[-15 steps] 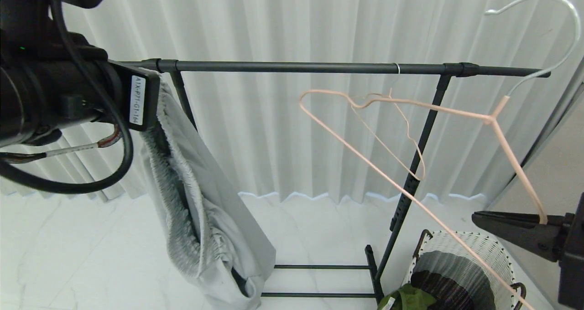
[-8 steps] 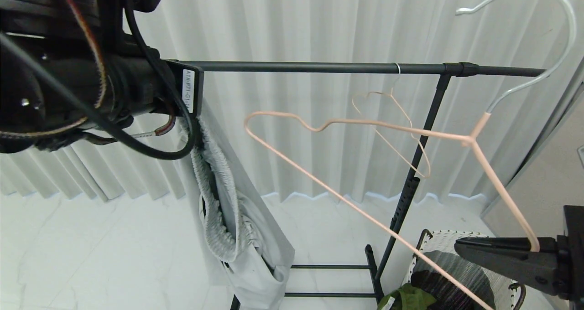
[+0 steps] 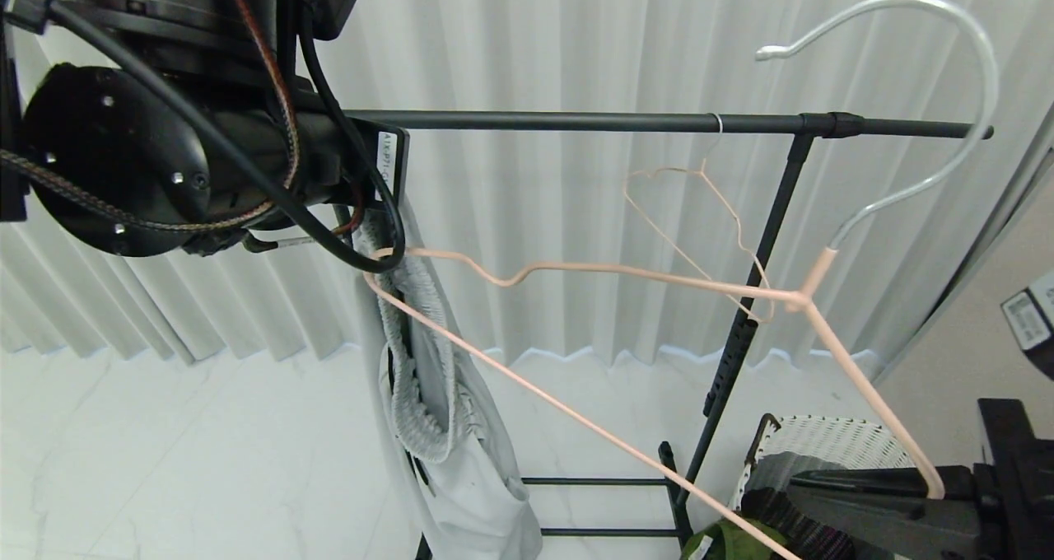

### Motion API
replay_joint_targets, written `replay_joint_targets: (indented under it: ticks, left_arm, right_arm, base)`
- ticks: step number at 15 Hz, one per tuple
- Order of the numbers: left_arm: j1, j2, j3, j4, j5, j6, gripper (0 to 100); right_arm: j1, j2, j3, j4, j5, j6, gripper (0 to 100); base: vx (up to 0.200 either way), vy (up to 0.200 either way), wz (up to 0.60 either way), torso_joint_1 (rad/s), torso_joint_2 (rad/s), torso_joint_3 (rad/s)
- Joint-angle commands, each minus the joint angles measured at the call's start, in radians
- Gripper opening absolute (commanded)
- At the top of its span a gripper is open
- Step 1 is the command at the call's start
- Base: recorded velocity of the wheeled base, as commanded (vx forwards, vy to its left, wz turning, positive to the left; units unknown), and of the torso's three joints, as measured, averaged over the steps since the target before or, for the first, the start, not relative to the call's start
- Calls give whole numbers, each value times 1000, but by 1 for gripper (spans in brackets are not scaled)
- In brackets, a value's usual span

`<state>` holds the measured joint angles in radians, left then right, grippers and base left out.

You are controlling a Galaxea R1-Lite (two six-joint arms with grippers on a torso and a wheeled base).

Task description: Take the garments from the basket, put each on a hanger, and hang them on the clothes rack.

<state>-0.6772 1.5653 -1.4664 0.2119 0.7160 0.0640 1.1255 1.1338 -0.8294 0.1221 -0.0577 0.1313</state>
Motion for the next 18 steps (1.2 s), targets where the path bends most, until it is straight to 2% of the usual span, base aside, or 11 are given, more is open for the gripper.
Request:
replay_joint_targets:
  ticks: [1,5,13,18]
  left_arm:
    - [-8,-10,0,1,2,2,0]
    - [-16,-18,-2,0,2,2,0]
    - [-44,-13,-2,0,2,0,0]
    - [-62,-14,-2,0,2,-1,0]
  right_arm:
    - [-36,57,-1,-27,-2,11,0]
    - [-98,144,-40,-105,-4,42,0]
    - [-112,281,-105,-210,-18,105,0]
    - [-124,385,-149,-283,-77,159,0]
  base:
    - [0,0,0,0,0,0]
    - [0,0,0,0,0,0]
    - [0,0,0,0,0,0]
    - [0,0,0,0,0,0]
